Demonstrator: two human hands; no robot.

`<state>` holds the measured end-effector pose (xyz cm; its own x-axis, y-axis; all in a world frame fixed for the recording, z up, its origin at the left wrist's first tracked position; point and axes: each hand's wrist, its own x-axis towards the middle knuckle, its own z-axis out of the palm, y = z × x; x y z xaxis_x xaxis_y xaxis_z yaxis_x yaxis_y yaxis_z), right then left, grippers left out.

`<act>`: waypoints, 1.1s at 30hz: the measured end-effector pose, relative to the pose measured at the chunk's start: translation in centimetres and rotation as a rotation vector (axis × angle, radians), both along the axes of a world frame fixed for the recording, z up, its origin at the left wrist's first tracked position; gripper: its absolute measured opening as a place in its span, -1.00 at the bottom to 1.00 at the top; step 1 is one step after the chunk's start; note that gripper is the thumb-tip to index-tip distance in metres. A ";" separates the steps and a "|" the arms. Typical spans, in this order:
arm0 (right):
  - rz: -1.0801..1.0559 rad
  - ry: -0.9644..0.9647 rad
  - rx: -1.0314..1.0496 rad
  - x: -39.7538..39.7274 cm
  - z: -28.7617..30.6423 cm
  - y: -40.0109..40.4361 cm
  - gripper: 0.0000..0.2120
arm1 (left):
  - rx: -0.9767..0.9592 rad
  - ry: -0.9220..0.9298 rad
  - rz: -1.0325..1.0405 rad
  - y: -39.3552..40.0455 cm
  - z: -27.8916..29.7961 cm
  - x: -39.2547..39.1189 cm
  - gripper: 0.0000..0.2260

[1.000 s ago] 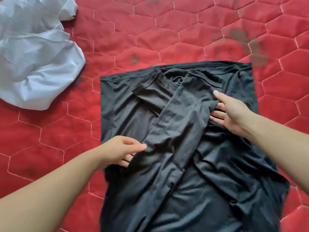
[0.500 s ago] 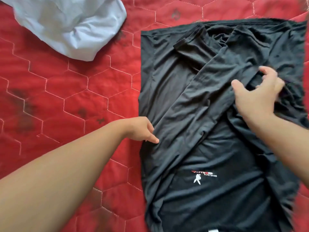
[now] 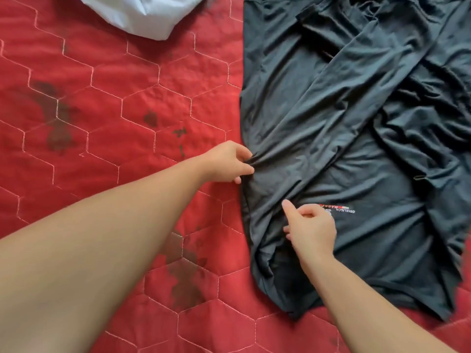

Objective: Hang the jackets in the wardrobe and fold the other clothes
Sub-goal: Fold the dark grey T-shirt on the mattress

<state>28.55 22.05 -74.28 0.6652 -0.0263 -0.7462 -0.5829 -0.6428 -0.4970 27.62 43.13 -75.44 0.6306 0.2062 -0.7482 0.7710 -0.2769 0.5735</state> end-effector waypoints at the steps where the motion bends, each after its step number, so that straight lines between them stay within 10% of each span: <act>1: -0.032 -0.072 -0.027 -0.1 -0.1 0.0 -0.69 | 0.042 -0.030 0.020 0.3 -0.1 -0.1 -0.76; 15: 0.091 0.057 0.035 -3.9 -0.5 -3.8 -0.75 | 0.362 -0.154 0.242 -0.8 -1.3 -2.2 -0.93; 20: 0.068 0.012 0.096 -3.2 -0.8 -5.8 -0.88 | 0.521 -0.225 0.253 -4.3 -0.2 -4.1 -0.64; 27: 0.819 -0.347 -0.043 -1.0 1.3 -15.1 -0.93 | 0.635 -0.215 -0.126 -15.8 0.9 -11.6 -0.77; 33: 1.139 -0.640 -0.329 2.0 0.9 -23.2 -0.54 | 0.819 -0.121 -0.148 -20.9 0.1 -12.5 -0.84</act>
<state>30.59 -1.13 -73.42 0.6636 0.6533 -0.3645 0.6254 -0.7518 -0.2090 15.12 22.21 -75.36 0.7603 0.5633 -0.3235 0.6398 -0.7353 0.2235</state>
